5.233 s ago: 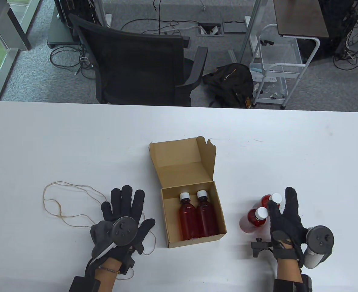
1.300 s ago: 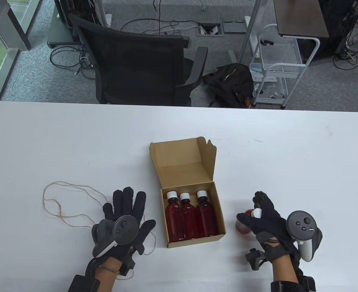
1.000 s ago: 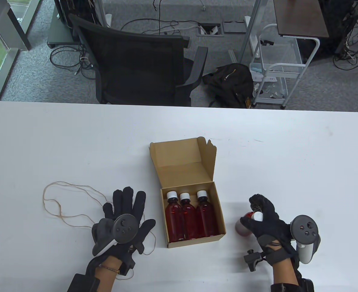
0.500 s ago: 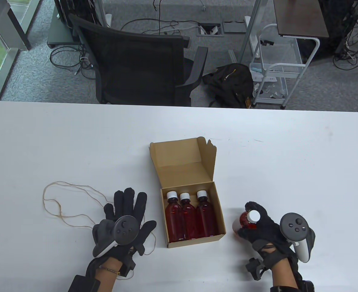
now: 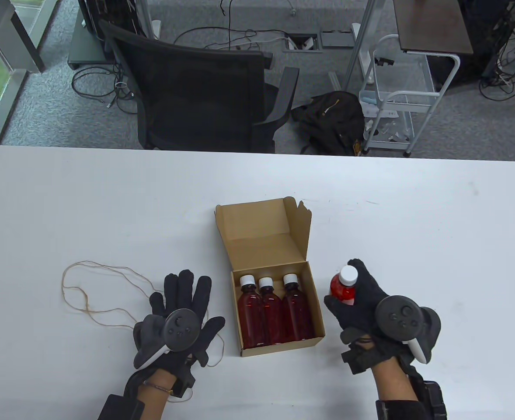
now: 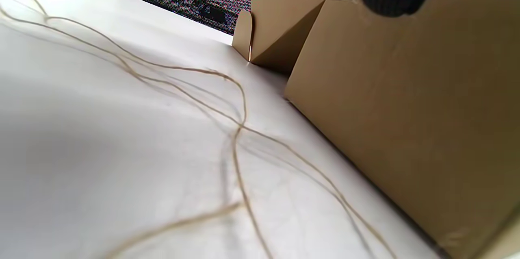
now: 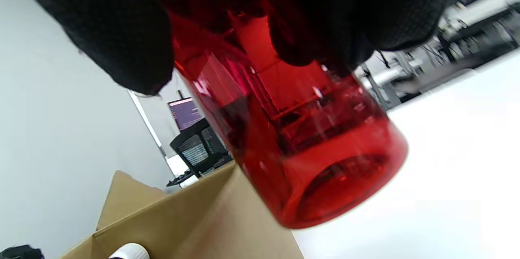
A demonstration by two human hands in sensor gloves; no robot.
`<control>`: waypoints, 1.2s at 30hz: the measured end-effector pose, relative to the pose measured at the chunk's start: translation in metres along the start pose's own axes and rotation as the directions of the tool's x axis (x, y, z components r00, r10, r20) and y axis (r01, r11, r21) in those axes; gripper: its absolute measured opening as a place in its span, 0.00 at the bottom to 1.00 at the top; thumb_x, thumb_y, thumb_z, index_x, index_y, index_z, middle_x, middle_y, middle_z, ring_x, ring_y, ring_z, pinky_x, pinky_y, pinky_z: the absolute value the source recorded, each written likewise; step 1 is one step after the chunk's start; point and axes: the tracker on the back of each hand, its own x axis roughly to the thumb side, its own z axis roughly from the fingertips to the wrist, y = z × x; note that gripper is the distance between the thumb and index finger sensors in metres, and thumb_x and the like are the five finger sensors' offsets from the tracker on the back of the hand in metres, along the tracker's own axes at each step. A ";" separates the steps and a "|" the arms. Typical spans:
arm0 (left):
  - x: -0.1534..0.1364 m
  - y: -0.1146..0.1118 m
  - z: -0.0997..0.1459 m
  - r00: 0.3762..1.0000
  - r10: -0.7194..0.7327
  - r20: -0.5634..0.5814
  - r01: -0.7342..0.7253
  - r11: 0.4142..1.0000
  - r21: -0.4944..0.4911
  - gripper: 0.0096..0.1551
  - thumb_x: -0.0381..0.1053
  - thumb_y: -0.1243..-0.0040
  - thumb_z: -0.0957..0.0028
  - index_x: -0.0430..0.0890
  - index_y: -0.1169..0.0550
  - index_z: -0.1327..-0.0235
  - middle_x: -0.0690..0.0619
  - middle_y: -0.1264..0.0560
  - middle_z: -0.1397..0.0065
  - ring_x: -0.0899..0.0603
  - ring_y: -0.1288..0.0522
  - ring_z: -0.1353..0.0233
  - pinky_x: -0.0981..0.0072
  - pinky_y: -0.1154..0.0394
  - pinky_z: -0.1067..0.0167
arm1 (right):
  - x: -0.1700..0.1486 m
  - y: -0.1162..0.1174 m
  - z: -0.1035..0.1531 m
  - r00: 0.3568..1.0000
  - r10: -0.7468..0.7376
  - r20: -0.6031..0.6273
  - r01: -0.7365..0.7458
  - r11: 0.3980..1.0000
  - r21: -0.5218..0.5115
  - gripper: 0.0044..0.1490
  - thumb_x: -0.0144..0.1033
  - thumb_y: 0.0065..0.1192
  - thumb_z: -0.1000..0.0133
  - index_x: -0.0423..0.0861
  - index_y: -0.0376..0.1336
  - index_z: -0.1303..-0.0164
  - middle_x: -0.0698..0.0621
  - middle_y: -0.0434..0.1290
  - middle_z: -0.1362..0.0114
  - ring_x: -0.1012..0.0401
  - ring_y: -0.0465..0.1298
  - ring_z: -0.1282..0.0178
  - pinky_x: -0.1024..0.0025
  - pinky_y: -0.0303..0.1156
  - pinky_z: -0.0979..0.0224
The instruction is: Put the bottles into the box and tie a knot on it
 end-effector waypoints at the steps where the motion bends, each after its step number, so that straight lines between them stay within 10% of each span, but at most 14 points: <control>1: 0.000 0.000 0.000 1.000 -0.004 0.000 0.004 1.000 -0.001 0.58 0.69 0.43 0.44 0.51 0.57 0.12 0.31 0.65 0.10 0.18 0.64 0.17 0.16 0.60 0.34 | 0.011 0.000 -0.004 0.999 0.027 0.021 -0.027 1.000 -0.001 0.59 0.52 0.75 0.48 0.33 0.49 0.21 0.31 0.68 0.29 0.35 0.73 0.38 0.38 0.71 0.38; 7: 0.000 0.000 -0.001 1.000 -0.006 -0.001 0.006 1.000 -0.004 0.58 0.69 0.43 0.44 0.51 0.57 0.12 0.31 0.65 0.10 0.18 0.65 0.17 0.15 0.60 0.34 | 0.064 0.007 -0.021 0.950 0.263 0.166 -0.259 0.965 -0.047 0.60 0.59 0.72 0.47 0.29 0.52 0.23 0.31 0.74 0.36 0.39 0.79 0.48 0.42 0.78 0.47; 12: -0.001 0.001 -0.002 1.000 -0.005 -0.003 0.005 1.000 -0.003 0.58 0.69 0.43 0.44 0.51 0.58 0.12 0.31 0.65 0.10 0.18 0.65 0.17 0.16 0.60 0.34 | 0.072 0.039 -0.029 0.992 0.129 0.005 -0.127 0.965 0.229 0.60 0.64 0.71 0.49 0.26 0.59 0.28 0.32 0.80 0.45 0.44 0.85 0.61 0.50 0.84 0.60; 16: -0.001 0.001 -0.004 1.000 -0.012 -0.003 0.012 1.000 -0.010 0.58 0.69 0.43 0.44 0.51 0.57 0.12 0.31 0.65 0.10 0.18 0.65 0.17 0.16 0.60 0.34 | 0.076 0.062 -0.033 0.954 0.293 -0.059 -0.237 0.861 0.450 0.60 0.66 0.70 0.48 0.26 0.60 0.29 0.34 0.81 0.46 0.46 0.85 0.62 0.53 0.84 0.62; 24: -0.001 0.001 -0.005 1.000 -0.017 -0.001 0.017 1.000 -0.014 0.58 0.69 0.43 0.44 0.51 0.57 0.12 0.31 0.65 0.10 0.18 0.65 0.17 0.15 0.60 0.34 | 0.079 0.082 -0.039 0.903 0.420 -0.094 -0.304 0.777 0.551 0.50 0.57 0.68 0.45 0.27 0.63 0.32 0.34 0.82 0.46 0.49 0.86 0.64 0.56 0.86 0.64; 29: -0.001 0.000 -0.005 1.000 -0.018 0.000 0.018 1.000 -0.012 0.58 0.69 0.43 0.44 0.51 0.57 0.12 0.31 0.65 0.10 0.18 0.65 0.17 0.15 0.60 0.34 | 0.076 0.073 -0.038 0.915 0.393 -0.093 -0.293 0.804 0.517 0.48 0.56 0.70 0.46 0.29 0.64 0.32 0.35 0.81 0.45 0.49 0.86 0.63 0.55 0.85 0.63; 36: -0.001 0.000 -0.005 1.000 0.006 0.006 -0.006 1.000 -0.001 0.58 0.69 0.43 0.44 0.51 0.57 0.12 0.31 0.63 0.10 0.18 0.64 0.17 0.16 0.59 0.33 | 0.058 0.030 -0.025 0.959 0.280 -0.040 -0.269 0.947 0.177 0.51 0.55 0.74 0.49 0.33 0.62 0.27 0.35 0.78 0.38 0.44 0.83 0.54 0.49 0.82 0.53</control>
